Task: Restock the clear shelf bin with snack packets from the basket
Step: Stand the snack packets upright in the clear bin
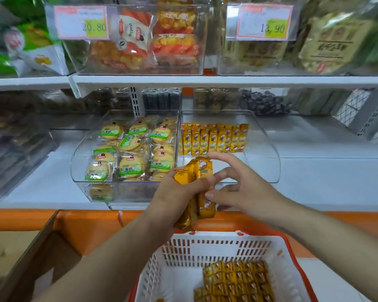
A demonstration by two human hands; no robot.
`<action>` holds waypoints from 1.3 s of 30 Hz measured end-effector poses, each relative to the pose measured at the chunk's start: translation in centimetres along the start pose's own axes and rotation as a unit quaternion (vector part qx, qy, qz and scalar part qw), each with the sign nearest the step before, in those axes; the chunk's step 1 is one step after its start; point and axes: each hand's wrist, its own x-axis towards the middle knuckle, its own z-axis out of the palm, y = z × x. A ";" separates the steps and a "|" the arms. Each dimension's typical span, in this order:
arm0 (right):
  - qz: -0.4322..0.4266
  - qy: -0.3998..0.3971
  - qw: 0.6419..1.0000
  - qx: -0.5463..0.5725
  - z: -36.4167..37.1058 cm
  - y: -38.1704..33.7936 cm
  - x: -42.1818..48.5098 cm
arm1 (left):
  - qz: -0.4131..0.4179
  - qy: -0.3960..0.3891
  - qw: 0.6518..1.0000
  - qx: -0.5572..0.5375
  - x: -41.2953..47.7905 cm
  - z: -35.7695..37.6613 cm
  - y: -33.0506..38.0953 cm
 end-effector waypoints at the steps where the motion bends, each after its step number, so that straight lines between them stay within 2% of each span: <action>1: 0.014 0.004 1.000 0.007 -0.2 0.0 0.0 | -0.003 -0.002 1.000 -0.008 -0.1 0.3 0.0; 6: 0.121 -0.001 0.978 0.170 -0.8 0.3 -0.2 | -0.033 0.024 0.998 -0.041 -0.5 0.9 0.0; 12: 0.128 0.069 0.973 0.177 -2.3 1.0 -0.1 | -0.003 0.048 0.999 -0.026 -0.1 -0.2 0.3; 18: 0.072 0.171 0.982 0.043 -4.7 1.4 0.5 | 0.052 0.068 0.995 0.042 0.2 -1.1 0.7; 21: 0.052 0.191 0.980 0.001 -6.0 1.4 1.1 | 0.062 0.067 0.992 0.087 0.5 -1.9 0.7; 25: 0.001 0.210 0.974 -0.080 -7.8 1.5 2.4 | 0.053 0.025 0.990 0.128 1.0 -2.5 0.9; 29: -0.017 0.201 0.976 -0.086 -9.4 1.5 4.1 | 0.058 0.012 0.987 0.147 1.5 -3.2 1.0; 33: -0.011 0.225 0.971 -0.085 -10.4 1.8 5.6 | 0.071 0.018 0.987 0.144 1.9 -3.8 1.4; 39: -0.042 0.216 0.926 -0.306 -11.7 2.1 10.4 | 0.065 0.057 0.990 0.112 2.6 -4.1 1.4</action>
